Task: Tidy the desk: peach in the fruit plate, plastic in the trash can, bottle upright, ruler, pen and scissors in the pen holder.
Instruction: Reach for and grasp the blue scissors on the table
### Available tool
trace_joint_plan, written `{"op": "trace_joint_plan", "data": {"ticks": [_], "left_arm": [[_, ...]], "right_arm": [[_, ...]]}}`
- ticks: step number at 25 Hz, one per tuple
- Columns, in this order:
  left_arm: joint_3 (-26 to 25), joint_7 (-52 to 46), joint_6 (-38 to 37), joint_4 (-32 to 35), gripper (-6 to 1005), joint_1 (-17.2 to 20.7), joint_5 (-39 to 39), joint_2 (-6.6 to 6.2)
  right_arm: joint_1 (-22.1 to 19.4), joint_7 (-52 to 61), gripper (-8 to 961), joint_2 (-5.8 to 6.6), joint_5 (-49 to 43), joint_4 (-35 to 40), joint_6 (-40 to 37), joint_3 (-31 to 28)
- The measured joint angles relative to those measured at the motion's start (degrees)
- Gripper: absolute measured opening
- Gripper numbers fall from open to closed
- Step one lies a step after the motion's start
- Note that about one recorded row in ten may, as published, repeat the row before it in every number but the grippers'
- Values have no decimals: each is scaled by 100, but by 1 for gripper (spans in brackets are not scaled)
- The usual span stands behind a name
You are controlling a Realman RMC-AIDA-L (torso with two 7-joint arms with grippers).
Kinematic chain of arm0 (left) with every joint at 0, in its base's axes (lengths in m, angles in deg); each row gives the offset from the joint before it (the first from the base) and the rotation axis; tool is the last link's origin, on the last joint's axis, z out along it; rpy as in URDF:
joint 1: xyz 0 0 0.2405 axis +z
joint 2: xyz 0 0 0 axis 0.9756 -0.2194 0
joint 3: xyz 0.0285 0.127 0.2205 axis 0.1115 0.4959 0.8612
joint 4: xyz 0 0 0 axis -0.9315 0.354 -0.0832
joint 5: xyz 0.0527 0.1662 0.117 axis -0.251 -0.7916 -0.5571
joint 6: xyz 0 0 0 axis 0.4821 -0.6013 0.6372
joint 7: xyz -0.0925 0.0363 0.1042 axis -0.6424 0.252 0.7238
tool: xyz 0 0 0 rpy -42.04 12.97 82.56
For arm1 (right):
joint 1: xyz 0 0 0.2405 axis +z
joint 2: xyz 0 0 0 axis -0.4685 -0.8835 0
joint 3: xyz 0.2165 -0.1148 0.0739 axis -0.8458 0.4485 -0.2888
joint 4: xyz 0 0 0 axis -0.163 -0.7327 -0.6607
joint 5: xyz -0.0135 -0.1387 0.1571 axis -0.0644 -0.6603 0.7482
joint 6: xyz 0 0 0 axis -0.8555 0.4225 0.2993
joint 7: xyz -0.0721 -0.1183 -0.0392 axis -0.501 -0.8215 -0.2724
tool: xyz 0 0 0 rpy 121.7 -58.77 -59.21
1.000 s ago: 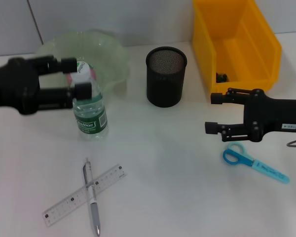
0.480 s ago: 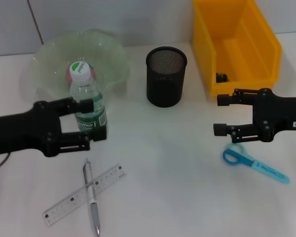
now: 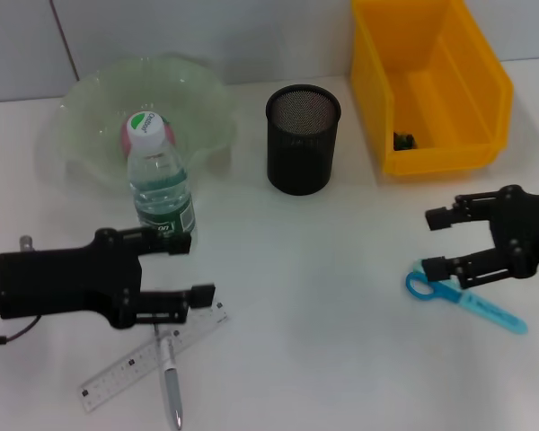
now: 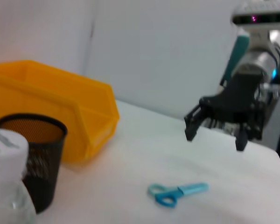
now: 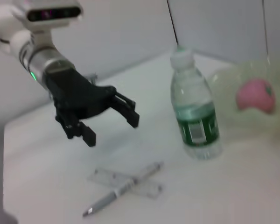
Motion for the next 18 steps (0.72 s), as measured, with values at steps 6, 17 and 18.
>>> {"op": "trace_joint_plan", "data": {"ticks": [6, 17, 18], "left_arm": [[-27, 26, -122, 3, 818, 4, -100, -7], [-113, 47, -143, 9, 818, -11, -94, -25], [-141, 35, -145, 9, 818, -15, -94, -28]], "right_arm": [[265, 1491, 827, 24, -604, 990, -310, 395], [1056, 4485, 827, -279, -3076, 2205, -138, 2886], [1081, 4593, 827, -324, -3246, 2250, -117, 3036]]}}
